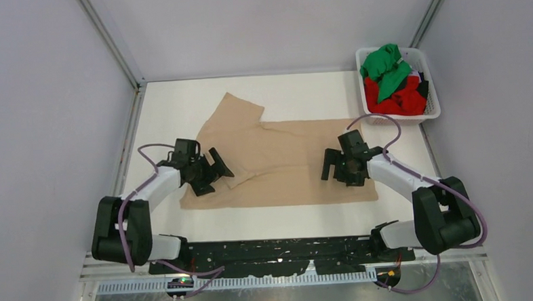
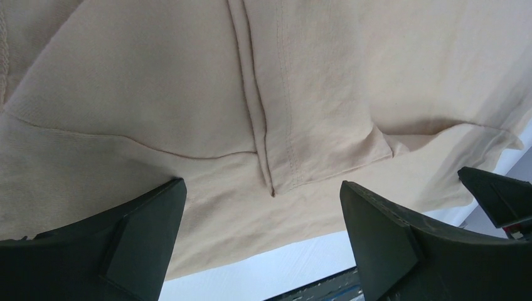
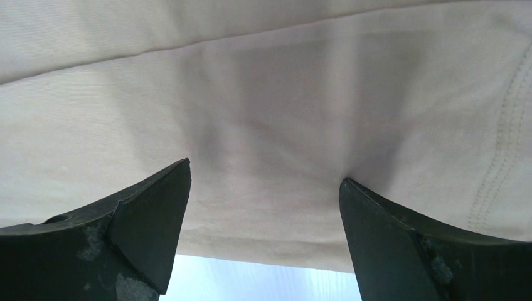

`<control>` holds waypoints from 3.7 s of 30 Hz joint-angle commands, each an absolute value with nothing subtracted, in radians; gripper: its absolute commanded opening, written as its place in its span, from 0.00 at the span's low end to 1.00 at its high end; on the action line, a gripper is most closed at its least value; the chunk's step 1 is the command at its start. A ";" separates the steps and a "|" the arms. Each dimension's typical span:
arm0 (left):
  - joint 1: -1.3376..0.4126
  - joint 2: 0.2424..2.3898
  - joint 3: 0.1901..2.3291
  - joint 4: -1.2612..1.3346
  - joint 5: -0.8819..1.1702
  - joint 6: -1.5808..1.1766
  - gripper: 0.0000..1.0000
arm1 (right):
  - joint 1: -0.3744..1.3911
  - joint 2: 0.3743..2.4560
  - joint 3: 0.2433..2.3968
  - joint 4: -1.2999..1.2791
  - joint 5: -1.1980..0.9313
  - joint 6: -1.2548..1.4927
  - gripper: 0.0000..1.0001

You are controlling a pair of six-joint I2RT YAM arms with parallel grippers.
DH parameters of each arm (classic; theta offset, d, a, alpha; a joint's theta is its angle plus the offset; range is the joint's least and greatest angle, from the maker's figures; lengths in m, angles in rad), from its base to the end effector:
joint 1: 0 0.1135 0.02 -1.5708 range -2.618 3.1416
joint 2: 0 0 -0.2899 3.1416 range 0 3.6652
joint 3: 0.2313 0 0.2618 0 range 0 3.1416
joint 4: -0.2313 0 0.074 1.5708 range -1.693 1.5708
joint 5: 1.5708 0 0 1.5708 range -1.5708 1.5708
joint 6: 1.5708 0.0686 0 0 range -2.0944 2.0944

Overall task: Fold and stack the t-shirts
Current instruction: Fold the flattened tshirt in 1/3 of the way, then grab the side of the flattened tshirt furthest away from the robot with both arms

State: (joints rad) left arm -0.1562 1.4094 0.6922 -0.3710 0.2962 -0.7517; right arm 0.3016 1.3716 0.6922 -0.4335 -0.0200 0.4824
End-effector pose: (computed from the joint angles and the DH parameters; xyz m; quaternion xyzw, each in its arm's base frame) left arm 0.2633 -0.0617 0.1537 -0.2480 0.9285 -0.2324 0.1496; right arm 0.2494 0.0790 0.1563 0.0857 0.9701 0.0957 0.2060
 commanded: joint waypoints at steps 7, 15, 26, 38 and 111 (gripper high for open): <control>-0.283 1.112 0.414 -0.633 0.149 -0.873 0.99 | 0.301 1.230 0.579 -0.755 0.039 0.548 0.95; -0.289 0.924 0.377 -0.727 0.163 -0.885 1.00 | 0.301 1.150 0.560 -0.787 0.036 0.554 0.95; -0.296 0.834 0.427 -0.745 0.192 -0.901 1.00 | 0.300 1.068 0.555 -0.724 0.014 0.560 0.95; -0.289 1.116 0.975 -0.750 0.015 -0.732 1.00 | 0.294 0.905 0.657 -0.466 0.138 0.492 0.95; -0.228 2.215 2.045 -0.817 0.072 -0.192 0.00 | 0.080 1.543 1.095 -0.480 0.259 0.453 0.96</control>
State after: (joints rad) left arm -0.2096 2.3779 2.1059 -0.8993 0.0475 -0.2790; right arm 0.0765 1.4227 0.9787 -0.4198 0.1230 0.4465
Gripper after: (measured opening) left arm 0.020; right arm 0.991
